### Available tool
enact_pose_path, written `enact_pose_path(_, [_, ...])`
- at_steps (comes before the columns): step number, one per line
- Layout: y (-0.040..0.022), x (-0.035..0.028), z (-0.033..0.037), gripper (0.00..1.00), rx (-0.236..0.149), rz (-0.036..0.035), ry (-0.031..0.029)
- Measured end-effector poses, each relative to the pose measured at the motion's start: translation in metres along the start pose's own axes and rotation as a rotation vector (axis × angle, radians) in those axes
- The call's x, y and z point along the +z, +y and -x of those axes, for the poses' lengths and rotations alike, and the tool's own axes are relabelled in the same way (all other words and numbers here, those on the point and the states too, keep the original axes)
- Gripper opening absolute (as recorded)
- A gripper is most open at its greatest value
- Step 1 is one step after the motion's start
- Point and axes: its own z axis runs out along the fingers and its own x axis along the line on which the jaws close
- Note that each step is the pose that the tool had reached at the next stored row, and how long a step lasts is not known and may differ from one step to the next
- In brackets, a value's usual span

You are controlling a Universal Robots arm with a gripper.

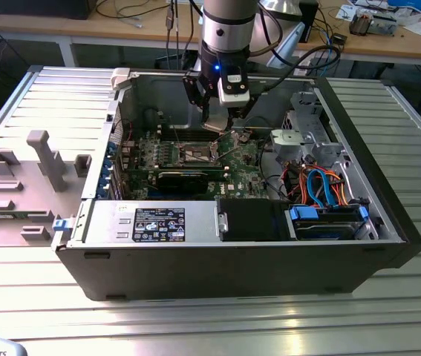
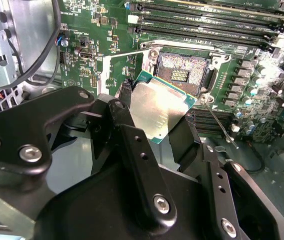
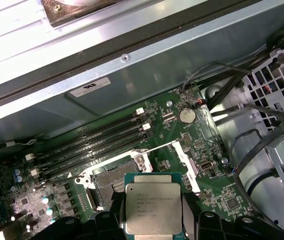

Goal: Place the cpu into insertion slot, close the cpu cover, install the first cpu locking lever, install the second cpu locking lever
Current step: 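Place the cpu into insertion slot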

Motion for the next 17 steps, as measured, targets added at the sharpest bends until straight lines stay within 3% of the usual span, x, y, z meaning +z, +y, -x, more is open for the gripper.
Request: enact_pose_path(17, [0.0000, 0.0004, 0.0000, 0.54, 0.010, 0.0002, -0.0010])
